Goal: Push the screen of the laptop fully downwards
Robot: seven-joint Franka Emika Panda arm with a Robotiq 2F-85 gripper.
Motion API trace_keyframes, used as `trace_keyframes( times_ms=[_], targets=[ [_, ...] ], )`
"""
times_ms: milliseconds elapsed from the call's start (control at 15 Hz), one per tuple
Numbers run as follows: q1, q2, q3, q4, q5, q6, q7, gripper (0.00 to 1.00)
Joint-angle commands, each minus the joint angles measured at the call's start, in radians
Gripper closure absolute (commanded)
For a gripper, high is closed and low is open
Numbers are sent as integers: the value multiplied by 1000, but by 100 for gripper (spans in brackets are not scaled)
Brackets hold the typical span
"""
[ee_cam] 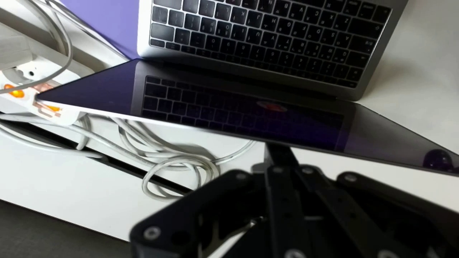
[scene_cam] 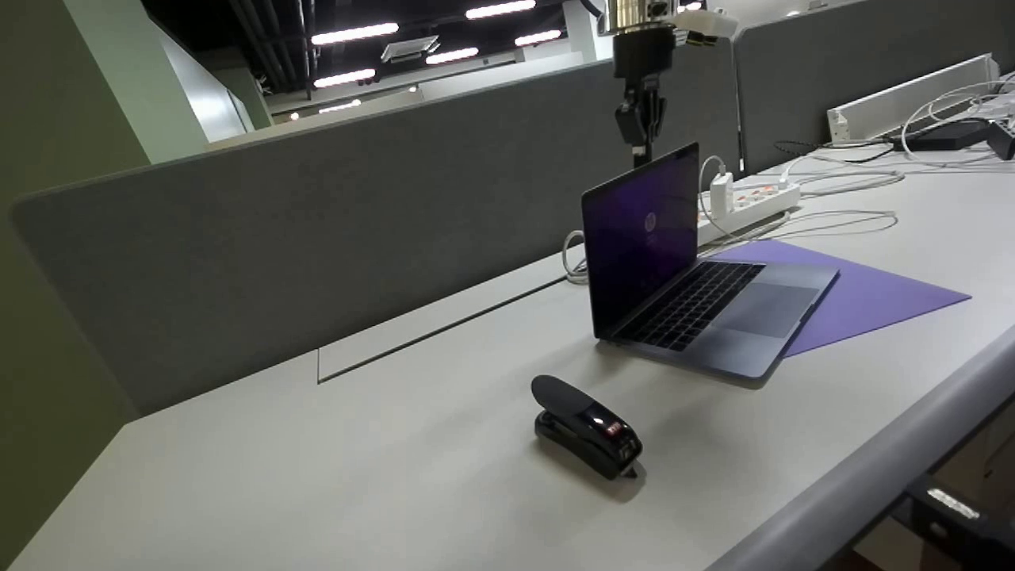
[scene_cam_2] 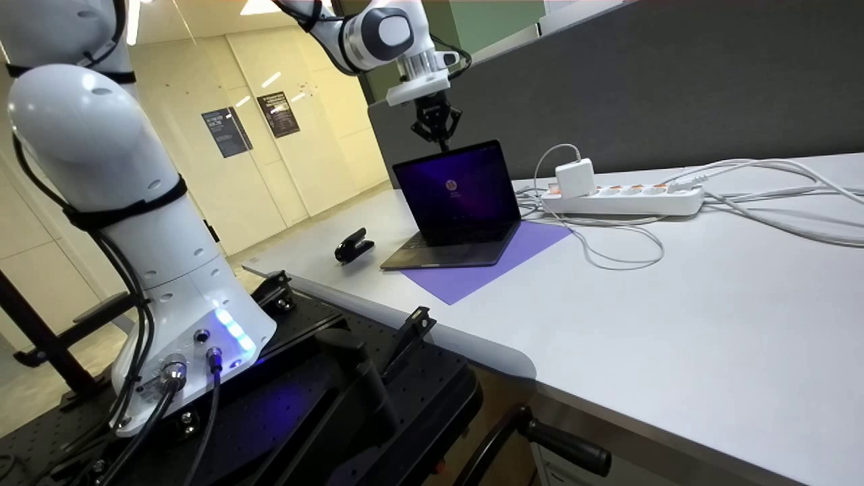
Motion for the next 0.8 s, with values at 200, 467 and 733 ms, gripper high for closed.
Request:
trace_keyframes(
  times_ms=[200, 467, 733],
  targets=[
    [8, -44, 21, -76, 11, -34, 19, 100],
    [13, -71, 22, -130, 22, -61, 39, 100],
    [15, -87, 8, -193, 32, -65, 66, 100]
  ],
)
